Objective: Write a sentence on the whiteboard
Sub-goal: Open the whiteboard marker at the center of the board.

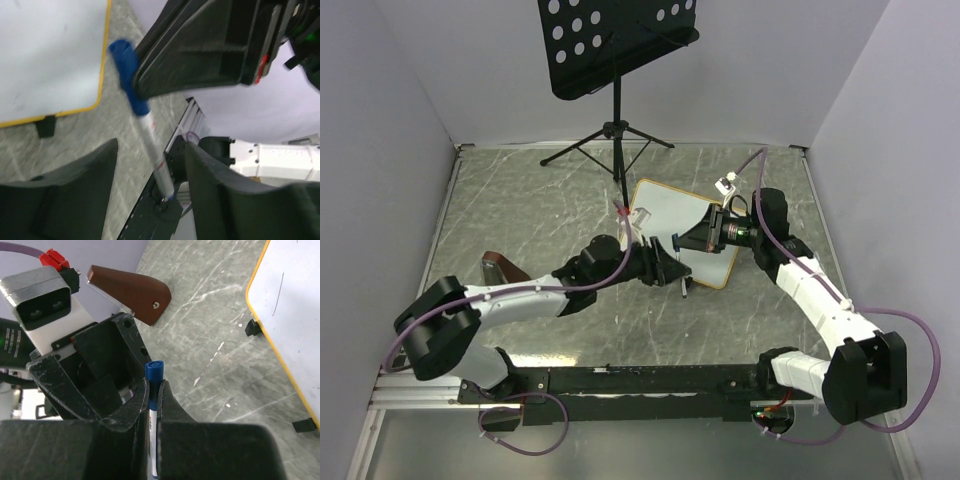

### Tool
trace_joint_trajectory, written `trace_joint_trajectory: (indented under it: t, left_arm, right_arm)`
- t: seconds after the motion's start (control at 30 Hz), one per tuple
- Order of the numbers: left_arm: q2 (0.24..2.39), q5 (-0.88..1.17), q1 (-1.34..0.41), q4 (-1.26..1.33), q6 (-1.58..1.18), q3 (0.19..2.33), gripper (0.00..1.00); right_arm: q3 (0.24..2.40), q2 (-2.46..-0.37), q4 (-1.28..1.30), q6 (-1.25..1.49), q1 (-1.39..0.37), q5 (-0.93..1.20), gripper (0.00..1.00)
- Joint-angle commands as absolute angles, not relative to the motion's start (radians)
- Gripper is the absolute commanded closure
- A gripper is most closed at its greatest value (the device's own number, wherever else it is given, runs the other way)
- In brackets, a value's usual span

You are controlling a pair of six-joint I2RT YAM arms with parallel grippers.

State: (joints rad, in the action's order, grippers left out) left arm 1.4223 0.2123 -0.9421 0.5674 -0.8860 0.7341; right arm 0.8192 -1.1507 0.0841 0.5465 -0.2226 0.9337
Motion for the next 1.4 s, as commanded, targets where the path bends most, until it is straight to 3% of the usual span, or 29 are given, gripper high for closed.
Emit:
trace_joint_trajectory:
  t: [0.0,0.03,0.17,0.2,0.27,0.33,0.37,0.4,0.5,0.63,0.87,0.97,1.27,1.33,1.37]
  left_arm:
    - [1.476,0.236,-0.960,0.638,-0.900,0.821,0.47]
    - [1.483,0.241,-0.960,0.638,-0.902,0.825,0.49]
    - [1.483,0.250,-0.960,0.617,-0.900,0.819,0.94]
    - [1.477,0.253,-0.960,0.609,-0.885,0.818,0.99]
    - [1.450,0.268,-0.960,0.563,-0.858,0.813,0.99]
    - [1.431,0.288,-0.957,0.493,-0.754,0.831,0.99]
    - [1.413,0.348,-0.954,0.394,-0.700,0.842,0.99]
    - [1.405,0.380,-0.950,0.344,-0.599,0.863,0.99]
    - [1.365,0.517,-0.928,0.155,-0.421,0.894,0.99]
    - [1.339,0.603,-0.913,-0.064,-0.279,0.949,0.99]
    - [1.356,0.635,-0.910,-0.124,-0.248,0.994,0.99]
    - [1.367,0.644,-0.910,-0.107,-0.261,1.000,0.99]
    - [1.384,0.667,-0.904,-0.091,-0.275,1.008,0.99]
    - [1.379,0.669,-0.900,-0.084,-0.279,1.005,0.99]
    - [1.378,0.663,-0.899,-0.074,-0.290,0.999,0.99]
  right_arm:
    - [0.796,-1.115,-0.040,0.670,-0.207,0.959,1.00]
    - [0.793,-1.111,-0.044,0.675,-0.203,0.959,1.00]
    - [0.773,-1.092,-0.058,0.670,-0.193,0.950,1.00]
    - [0.770,-1.092,-0.066,0.664,-0.192,0.953,1.00]
    - [0.770,-1.089,-0.067,0.606,-0.192,1.000,1.00]
    - [0.785,-1.095,-0.065,0.516,-0.192,1.086,0.79]
    - [0.834,-1.113,-0.022,0.335,-0.193,1.165,0.66]
    - [0.874,-1.124,0.173,0.208,-0.193,1.295,0.40]
    - [1.027,-1.180,0.547,-0.298,-0.192,1.414,0.14]
    - [1.078,-1.212,0.813,-0.532,-0.213,1.419,0.08]
    - [1.100,-1.239,0.861,-0.582,-0.314,1.304,0.18]
    - [1.100,-1.246,0.848,-0.557,-0.333,1.302,0.27]
    - [1.126,-1.292,0.870,-0.546,-0.348,1.305,0.66]
    - [1.131,-1.299,0.879,-0.552,-0.348,1.321,0.93]
    - [1.132,-1.302,0.882,-0.552,-0.348,1.331,1.00]
